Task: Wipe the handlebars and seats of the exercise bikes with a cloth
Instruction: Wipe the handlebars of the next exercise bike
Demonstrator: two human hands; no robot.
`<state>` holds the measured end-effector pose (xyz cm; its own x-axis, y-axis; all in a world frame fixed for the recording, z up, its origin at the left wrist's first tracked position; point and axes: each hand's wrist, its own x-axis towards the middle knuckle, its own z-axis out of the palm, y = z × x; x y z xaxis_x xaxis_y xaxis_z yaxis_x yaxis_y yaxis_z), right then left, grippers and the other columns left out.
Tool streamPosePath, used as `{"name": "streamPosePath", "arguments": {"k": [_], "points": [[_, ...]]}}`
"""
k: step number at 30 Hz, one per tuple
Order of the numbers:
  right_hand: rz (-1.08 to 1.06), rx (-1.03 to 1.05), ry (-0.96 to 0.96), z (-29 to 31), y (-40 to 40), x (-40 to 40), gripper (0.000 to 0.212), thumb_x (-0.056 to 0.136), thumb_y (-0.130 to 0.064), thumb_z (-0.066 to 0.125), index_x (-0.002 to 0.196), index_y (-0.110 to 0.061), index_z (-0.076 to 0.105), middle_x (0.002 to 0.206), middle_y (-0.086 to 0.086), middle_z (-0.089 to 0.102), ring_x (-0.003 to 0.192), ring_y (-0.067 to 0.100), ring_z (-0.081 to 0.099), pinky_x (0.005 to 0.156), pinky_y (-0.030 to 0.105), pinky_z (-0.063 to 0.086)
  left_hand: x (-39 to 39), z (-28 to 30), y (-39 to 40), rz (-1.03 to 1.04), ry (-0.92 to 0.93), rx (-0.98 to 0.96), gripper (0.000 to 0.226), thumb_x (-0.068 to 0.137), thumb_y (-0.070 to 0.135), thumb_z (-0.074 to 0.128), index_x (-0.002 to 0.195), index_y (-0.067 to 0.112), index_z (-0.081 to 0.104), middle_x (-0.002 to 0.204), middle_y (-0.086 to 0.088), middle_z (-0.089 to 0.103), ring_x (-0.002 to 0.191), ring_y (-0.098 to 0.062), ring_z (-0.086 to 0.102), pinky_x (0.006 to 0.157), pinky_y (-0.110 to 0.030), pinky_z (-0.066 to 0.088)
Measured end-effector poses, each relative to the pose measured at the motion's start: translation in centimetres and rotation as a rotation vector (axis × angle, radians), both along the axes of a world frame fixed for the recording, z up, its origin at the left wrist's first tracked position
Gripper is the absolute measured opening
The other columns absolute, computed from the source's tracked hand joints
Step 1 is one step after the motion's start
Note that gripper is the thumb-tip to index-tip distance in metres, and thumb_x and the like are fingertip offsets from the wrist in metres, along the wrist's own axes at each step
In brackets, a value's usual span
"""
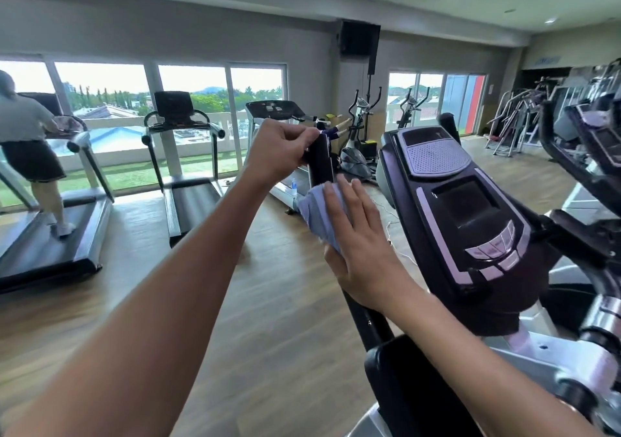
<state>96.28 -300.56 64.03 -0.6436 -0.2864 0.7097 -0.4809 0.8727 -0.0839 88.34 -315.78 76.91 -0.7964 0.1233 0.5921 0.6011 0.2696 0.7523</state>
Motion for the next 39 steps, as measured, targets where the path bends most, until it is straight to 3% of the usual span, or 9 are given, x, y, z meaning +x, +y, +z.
{"name": "streamPosePath", "arguments": {"k": [6,10,13,19,23,27,31,35,39], "points": [[-0.029,0.117,-0.081,1.0,0.5,1.0,0.076,0.103,-0.062,0.019,0.165,-0.022,-0.001,0.171,-0.001,-0.015,0.155,0.017,-0.025,0.128,0.044,-0.004,-0.5,0.0,-0.3,-0.057,-0.032,0.043,0.018,0.098,0.008,0.067,0.111,-0.002,0.075,0.098,-0.014,0.077,0.078,-0.019,0.077,0.069,-0.027,0.064],[-0.120,-0.001,0.058,2.4,-1.1,-2.4,0.076,0.105,-0.055,0.022,0.164,-0.015,-0.003,0.171,0.009,-0.012,0.157,0.027,-0.018,0.127,0.053,0.001,-0.9,0.4,-0.4,-0.059,-0.044,0.021,0.019,0.098,0.010,0.069,0.112,0.000,0.076,0.096,-0.011,0.077,0.075,-0.012,0.076,0.068,-0.024,0.063],[-0.174,-0.094,0.141,4.3,-1.9,-4.3,0.073,0.106,-0.051,0.028,0.164,-0.013,0.007,0.171,0.015,0.000,0.158,0.032,-0.009,0.126,0.057,0.009,-1.2,0.5,-0.6,0.015,0.044,-0.080,0.018,0.097,0.017,0.070,0.109,0.007,0.079,0.089,-0.006,0.078,0.073,-0.011,0.073,0.069,-0.024,0.060],[-0.149,-0.155,0.201,3.8,-2.6,-4.3,0.089,0.082,-0.019,0.076,0.156,-0.014,0.029,0.157,0.015,0.031,0.150,0.039,0.021,0.122,0.052,0.026,-1.5,0.3,-0.5,0.039,0.052,-0.078,0.017,0.097,0.019,0.070,0.107,0.009,0.080,0.090,-0.005,0.079,0.076,-0.010,0.069,0.071,-0.029,0.057],[-0.085,-0.142,0.060,1.8,-1.6,-1.8,0.085,0.082,-0.019,0.072,0.156,-0.018,0.031,0.157,0.009,0.030,0.148,0.035,0.022,0.121,0.052,0.028,-1.6,-0.1,-0.4,-0.028,-0.009,0.014,0.016,0.098,0.014,0.070,0.105,0.004,0.079,0.093,-0.012,0.079,0.084,-0.026,0.077,0.077,-0.036,0.064],[0.006,-0.008,-0.178,0.2,1.4,2.5,0.078,0.091,-0.054,0.053,0.158,-0.028,0.023,0.159,-0.003,0.024,0.152,0.020,0.015,0.123,0.044,0.026,-1.3,-0.2,-0.1,-0.079,-0.040,0.063,0.016,0.098,0.009,0.067,0.108,-0.001,0.077,0.097,-0.017,0.077,0.087,-0.032,0.077,0.069,-0.028,0.064],[-0.029,0.049,-0.137,1.0,1.2,1.4,0.074,0.100,-0.070,0.021,0.162,-0.029,0.014,0.169,-0.004,0.011,0.157,0.018,0.002,0.124,0.052,0.019,-1.5,-0.2,-0.1,-0.065,-0.022,0.055,0.017,0.098,0.009,0.068,0.108,-0.001,0.077,0.093,-0.011,0.077,0.086,-0.031,0.076,0.067,-0.025,0.063],[-0.130,-0.020,0.021,3.4,-1.1,-3.1,0.079,0.102,-0.061,0.030,0.165,-0.023,0.000,0.169,0.009,-0.021,0.156,0.030,-0.018,0.120,0.067,0.014,-2.1,-0.2,-0.2,-0.016,0.013,0.009,0.016,0.097,0.017,0.071,0.104,0.007,0.080,0.087,-0.007,0.079,0.084,-0.029,0.077,0.079,-0.047,0.064],[-0.156,-0.039,0.081,3.8,-1.6,-4.0,0.077,0.101,-0.042,0.051,0.164,-0.025,0.011,0.170,0.013,-0.007,0.157,0.036,-0.010,0.121,0.065,0.017,-1.9,-0.4,-0.1,0.016,0.032,0.024,0.016,0.096,0.020,0.072,0.104,0.009,0.081,0.086,-0.004,0.079,0.079,-0.023,0.077,0.077,-0.047,0.064]]}}
